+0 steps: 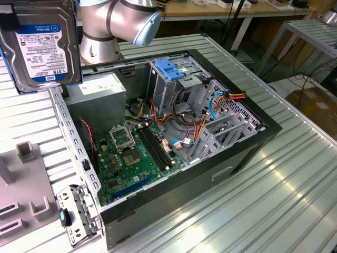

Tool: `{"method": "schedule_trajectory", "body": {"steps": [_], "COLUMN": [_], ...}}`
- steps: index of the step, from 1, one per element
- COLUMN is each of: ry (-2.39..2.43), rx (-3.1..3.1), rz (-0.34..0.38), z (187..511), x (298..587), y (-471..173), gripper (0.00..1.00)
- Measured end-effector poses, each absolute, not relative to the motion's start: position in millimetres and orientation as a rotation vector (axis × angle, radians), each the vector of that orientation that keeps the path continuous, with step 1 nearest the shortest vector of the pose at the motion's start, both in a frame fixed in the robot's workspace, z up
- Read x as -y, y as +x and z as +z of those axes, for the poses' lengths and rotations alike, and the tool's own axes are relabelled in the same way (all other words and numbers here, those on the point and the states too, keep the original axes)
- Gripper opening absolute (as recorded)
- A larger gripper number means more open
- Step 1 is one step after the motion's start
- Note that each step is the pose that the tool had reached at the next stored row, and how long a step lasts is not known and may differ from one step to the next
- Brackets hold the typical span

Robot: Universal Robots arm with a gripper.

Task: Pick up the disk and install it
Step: 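Pick up the disk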

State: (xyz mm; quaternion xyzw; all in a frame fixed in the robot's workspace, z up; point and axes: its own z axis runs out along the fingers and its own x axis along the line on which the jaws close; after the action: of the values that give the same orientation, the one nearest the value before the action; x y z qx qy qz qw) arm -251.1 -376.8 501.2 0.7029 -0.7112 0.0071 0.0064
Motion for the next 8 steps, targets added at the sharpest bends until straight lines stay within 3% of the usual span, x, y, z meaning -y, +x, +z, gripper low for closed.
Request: {"method": "schedule_trajectory", "body": {"steps": [8], "ry": [2.197], "rx": [2.223], "rz": [0.027], "z": [500], "x": [377], "y": [-231], "gripper": [0.37]}}
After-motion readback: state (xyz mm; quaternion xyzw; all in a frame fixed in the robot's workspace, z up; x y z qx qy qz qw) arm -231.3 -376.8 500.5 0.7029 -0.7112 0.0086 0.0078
